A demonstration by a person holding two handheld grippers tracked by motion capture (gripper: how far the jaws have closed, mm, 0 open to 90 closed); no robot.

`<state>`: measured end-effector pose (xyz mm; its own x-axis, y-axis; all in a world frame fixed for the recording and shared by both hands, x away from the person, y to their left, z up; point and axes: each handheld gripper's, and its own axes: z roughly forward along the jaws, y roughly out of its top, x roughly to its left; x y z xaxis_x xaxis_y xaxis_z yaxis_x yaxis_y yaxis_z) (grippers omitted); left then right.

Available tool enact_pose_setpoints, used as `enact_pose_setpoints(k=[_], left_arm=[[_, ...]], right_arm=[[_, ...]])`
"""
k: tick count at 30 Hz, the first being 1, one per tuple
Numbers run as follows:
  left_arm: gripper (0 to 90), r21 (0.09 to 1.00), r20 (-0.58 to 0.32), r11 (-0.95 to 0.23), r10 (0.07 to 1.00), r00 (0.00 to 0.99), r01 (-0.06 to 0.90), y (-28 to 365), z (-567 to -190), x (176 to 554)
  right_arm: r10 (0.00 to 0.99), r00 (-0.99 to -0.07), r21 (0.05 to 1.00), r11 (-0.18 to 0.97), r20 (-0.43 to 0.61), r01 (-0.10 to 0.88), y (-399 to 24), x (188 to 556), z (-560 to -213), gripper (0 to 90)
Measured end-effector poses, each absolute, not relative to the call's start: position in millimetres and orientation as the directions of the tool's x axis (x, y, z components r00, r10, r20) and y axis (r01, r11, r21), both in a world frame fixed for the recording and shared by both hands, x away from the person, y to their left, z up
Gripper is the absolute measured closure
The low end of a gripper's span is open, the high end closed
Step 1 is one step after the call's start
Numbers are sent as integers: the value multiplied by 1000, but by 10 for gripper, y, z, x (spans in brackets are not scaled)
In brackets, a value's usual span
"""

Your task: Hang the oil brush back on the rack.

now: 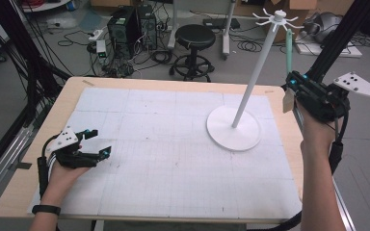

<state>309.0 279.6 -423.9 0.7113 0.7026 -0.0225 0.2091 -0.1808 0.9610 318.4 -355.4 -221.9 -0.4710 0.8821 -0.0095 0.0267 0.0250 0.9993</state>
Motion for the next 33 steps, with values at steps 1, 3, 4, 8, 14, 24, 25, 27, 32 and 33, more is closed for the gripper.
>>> enact_pose_setpoints(k=[1, 3, 4, 8, 14, 24, 25, 27, 32, 33], left_arm=[[143, 961, -23, -181, 702, 711, 210, 2797, -4238, 3089], [143, 961, -19, -184, 703, 711, 207, 2804, -4236, 3090], [143, 961, -20, -182, 704, 710, 207, 2803, -4236, 3089], [143, 961, -20, -183, 702, 712, 207, 2797, -4236, 3088], [143, 962, -21, -179, 704, 710, 206, 2807, -4231, 3085], [141, 968, -2, -175, 710, 704, 180, 2834, -4206, 3065], [141, 968, -4, -173, 710, 704, 180, 2836, -4205, 3064], [141, 969, -5, -169, 711, 703, 178, 2841, -4200, 3061], [140, 969, 2, -170, 727, 686, 177, 2886, -4179, 3058], [139, 970, 4, -169, 732, 682, 176, 2899, -4174, 3055]], right_arm=[[881, -473, 999, 28, -12, 26, -3556, 3194, -2226, 801], [878, -478, 999, 25, -8, 30, -3557, 3206, -2232, 785], [878, -478, 999, 28, -9, 31, -3558, 3208, -2232, 772], [878, -478, 999, 32, -11, 35, -3556, 3209, -2237, 708], [866, -500, 998, 51, -21, 46, -3556, 3185, -2328, 540], [848, -530, 995, 63, -16, 71, -3616, 3111, -2661, 278], [844, -537, 995, 63, -12, 77, -3616, 3096, -2707, 263], [834, -552, 995, 61, -5, 83, -3616, 3068, -2813, 235], [813, -582, 990, 49, 37, 132, -3612, 3013, -3125, 177], [807, -589, 989, 50, 43, 140, -3611, 3000, -3188, 176]])
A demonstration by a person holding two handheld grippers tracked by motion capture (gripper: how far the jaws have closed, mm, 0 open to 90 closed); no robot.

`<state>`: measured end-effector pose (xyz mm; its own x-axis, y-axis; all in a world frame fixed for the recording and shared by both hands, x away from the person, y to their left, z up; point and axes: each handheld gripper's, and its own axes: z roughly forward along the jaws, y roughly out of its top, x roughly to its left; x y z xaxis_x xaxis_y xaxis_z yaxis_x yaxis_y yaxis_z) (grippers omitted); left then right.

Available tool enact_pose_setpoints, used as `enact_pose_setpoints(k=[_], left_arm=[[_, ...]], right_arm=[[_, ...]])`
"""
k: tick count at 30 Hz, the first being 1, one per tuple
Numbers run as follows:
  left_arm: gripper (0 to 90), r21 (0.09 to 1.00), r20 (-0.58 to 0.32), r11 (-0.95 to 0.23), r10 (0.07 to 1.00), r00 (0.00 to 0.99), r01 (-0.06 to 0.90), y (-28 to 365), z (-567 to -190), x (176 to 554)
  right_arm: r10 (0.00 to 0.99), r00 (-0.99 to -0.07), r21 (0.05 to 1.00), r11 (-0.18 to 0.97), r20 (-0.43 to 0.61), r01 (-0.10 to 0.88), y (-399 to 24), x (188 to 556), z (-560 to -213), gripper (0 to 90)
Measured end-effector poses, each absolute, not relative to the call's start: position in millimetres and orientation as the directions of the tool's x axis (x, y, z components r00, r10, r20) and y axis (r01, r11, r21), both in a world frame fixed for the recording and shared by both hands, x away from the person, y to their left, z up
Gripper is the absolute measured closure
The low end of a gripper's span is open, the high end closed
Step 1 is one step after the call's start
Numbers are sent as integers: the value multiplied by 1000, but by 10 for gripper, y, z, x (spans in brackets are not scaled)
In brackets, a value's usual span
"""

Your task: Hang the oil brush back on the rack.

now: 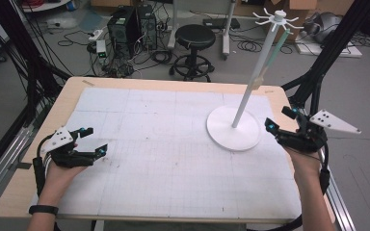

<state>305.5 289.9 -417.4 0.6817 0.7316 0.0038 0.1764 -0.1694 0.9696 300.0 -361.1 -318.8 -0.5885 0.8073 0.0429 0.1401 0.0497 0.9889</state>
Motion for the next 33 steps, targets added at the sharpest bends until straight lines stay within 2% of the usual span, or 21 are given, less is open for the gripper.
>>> enact_pose_setpoints(k=[8, 19, 33], left_arm=[[134, 971, 7, -163, 754, 657, 177, 3007, -4148, 3034], [134, 970, 8, -159, 774, 633, 183, 3119, -4150, 3025], [134, 969, 10, -161, 786, 618, 189, 3166, -4175, 3032]], right_arm=[[787, -614, 970, 92, 67, 223, -3573, 2953, -3602, 156], [784, -609, 950, 90, 117, 298, -3548, 2913, -4037, 149], [804, -582, 934, 108, 119, 339, -3710, 2912, -4271, 149]])
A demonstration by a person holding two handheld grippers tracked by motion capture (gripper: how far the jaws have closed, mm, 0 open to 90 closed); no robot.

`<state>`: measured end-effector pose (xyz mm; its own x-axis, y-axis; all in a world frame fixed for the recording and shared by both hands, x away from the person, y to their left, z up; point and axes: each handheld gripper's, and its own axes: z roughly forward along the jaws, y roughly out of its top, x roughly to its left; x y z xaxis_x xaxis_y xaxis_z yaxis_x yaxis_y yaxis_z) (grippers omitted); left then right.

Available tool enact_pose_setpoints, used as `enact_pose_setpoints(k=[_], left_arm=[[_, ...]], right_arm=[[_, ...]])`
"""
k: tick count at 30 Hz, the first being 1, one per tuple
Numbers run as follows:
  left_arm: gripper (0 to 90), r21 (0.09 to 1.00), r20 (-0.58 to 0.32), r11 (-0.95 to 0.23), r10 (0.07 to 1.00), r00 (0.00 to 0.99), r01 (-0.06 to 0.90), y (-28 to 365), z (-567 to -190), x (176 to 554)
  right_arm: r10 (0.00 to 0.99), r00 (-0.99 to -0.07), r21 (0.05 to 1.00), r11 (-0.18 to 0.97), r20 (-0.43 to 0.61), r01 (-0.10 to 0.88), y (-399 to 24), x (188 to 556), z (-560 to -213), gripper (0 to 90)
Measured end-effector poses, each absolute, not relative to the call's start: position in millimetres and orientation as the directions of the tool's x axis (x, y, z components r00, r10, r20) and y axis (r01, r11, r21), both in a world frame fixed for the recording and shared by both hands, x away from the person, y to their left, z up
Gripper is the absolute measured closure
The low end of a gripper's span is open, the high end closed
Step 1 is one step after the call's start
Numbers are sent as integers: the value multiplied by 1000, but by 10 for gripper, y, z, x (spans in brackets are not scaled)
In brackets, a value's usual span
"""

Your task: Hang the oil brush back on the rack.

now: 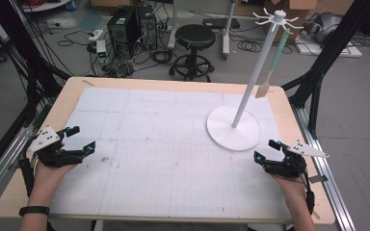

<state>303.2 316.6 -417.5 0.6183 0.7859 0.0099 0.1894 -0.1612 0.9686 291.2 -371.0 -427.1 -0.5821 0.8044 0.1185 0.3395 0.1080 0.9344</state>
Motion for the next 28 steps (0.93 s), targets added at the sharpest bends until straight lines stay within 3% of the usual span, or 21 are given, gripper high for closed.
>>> enact_pose_setpoints(k=[28], left_arm=[[134, 964, 10, -174, 783, 623, 203, 3123, -4189, 3028]], right_arm=[[809, -572, 928, 103, 132, 358, -3763, 2941, -4321, 149]])
